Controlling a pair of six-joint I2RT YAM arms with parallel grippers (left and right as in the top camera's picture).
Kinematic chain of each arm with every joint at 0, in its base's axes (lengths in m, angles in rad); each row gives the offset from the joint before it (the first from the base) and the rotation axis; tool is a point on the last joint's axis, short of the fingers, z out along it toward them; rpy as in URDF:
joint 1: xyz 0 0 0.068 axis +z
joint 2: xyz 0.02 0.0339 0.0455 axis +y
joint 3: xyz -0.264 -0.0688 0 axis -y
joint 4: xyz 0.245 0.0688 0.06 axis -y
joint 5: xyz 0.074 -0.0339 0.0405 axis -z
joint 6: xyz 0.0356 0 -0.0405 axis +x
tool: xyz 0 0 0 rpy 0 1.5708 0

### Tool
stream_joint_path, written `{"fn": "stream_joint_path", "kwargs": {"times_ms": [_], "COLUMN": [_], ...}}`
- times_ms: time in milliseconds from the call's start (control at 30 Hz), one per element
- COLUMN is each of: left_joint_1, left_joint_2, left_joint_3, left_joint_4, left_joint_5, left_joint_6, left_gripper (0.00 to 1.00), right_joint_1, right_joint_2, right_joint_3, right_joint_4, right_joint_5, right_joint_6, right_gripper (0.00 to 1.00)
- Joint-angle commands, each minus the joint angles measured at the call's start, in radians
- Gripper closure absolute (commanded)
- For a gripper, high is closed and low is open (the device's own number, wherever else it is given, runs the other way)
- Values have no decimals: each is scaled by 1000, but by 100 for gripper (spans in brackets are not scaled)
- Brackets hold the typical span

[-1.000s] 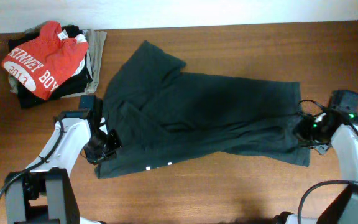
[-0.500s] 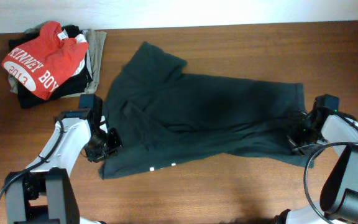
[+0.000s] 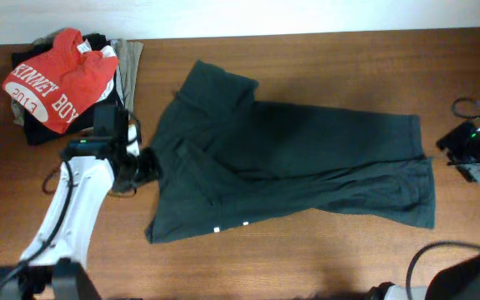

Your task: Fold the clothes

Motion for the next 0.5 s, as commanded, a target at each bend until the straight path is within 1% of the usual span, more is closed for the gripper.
{"fn": "stream_joint_path", "kwargs": {"times_ms": [0, 67, 333, 400, 467], "left_joint_1": [-31, -31, -31, -31, -31], "left_joint_2": [-30, -29, -29, -12, 55], "left_joint_3": [77, 77, 77, 82, 146], "left_joint_4": [100, 145, 151, 231, 247], "left_joint_5": [88, 89, 90, 145, 177], "left_joint_6": [19, 15, 16, 75, 142], "left_gripper": [1, 1, 1, 1, 1], "right_joint_1": [0, 0, 0, 0, 0], "right_joint_2": [4, 5, 6, 6, 6], "right_joint_3": [5, 5, 5, 5, 5], "right_joint_4": [-4, -4, -4, -4, -4], "right_joint_5": [-175, -164, -164, -164, -164], "right_joint_6": [-36, -36, -36, -36, -36], "right_gripper": [1, 1, 1, 1, 1]}}
